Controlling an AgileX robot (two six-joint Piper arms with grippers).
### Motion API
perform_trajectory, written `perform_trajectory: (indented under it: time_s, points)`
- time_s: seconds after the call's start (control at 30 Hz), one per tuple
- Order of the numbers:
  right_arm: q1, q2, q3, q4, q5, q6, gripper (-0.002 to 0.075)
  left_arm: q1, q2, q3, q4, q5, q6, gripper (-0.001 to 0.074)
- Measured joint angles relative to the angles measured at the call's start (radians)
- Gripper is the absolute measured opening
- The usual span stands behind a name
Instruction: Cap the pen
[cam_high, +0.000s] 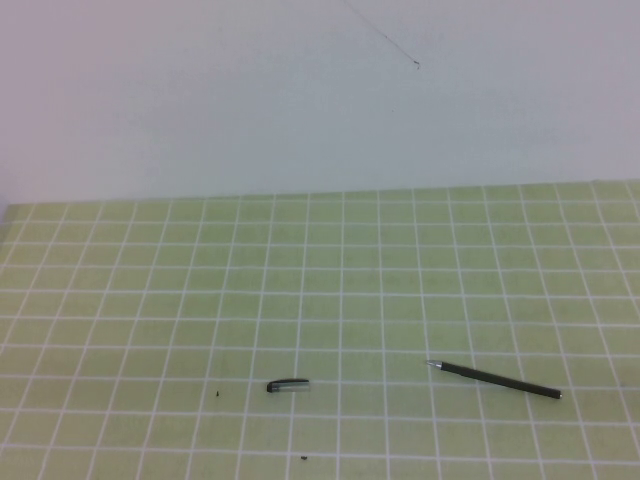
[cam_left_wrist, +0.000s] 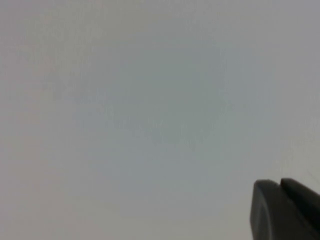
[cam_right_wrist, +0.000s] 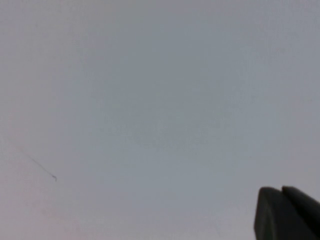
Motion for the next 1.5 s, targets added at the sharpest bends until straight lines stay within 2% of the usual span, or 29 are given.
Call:
perform_trajectory:
  time_s: [0.13,0.23,0.37,0.53,0.6,0.77,0.9,1.13,1.27,1.4,1.5]
  points:
    - [0.000,0.002,-0.024,0.165,0.029,0.029,0.0000,0.000,0.053,-0.077,-0.009,0.197,-0.017,0.0000]
    - [0.000,0.005,-0.106,0.190,0.210,0.027,0.0003,0.000,0.143,-0.114,-0.020,0.310,-0.026,0.0000]
    - [0.000,0.057,-0.232,0.188,0.451,0.018,0.0003,0.000,0.291,-0.153,-0.090,0.352,-0.026,0.0000]
    - [0.000,0.191,-0.364,0.188,0.524,0.013,0.0003,0.000,0.446,-0.200,-0.138,0.412,-0.022,0.0000]
    - [0.000,0.257,-0.419,0.188,0.591,-0.033,0.0003,0.000,0.487,-0.214,-0.158,0.424,-0.017,0.0000]
    - [0.000,0.487,-0.597,0.190,0.881,-0.306,0.0003,0.000,0.543,-0.224,-0.158,0.420,-0.017,0.0000]
    - [0.000,0.656,-0.702,0.190,1.040,-0.451,0.0003,0.000,0.546,-0.224,-0.158,0.411,-0.017,0.0000]
    - [0.000,0.983,-0.836,0.198,1.139,-0.676,0.0003,0.000,0.546,-0.224,-0.229,0.396,-0.017,0.0000]
    - [0.000,1.160,-0.893,0.277,1.155,-0.757,0.0003,0.000,0.546,-0.224,-0.229,0.426,-0.017,0.0000]
    - [0.002,1.338,-0.936,0.395,1.100,-0.767,0.0003,0.000,0.546,-0.224,-0.229,0.434,-0.017,0.0000]
    - [0.027,1.454,-0.980,0.395,1.101,-0.777,0.0003,0.000,0.546,-0.224,-0.229,0.449,-0.017,0.0000]
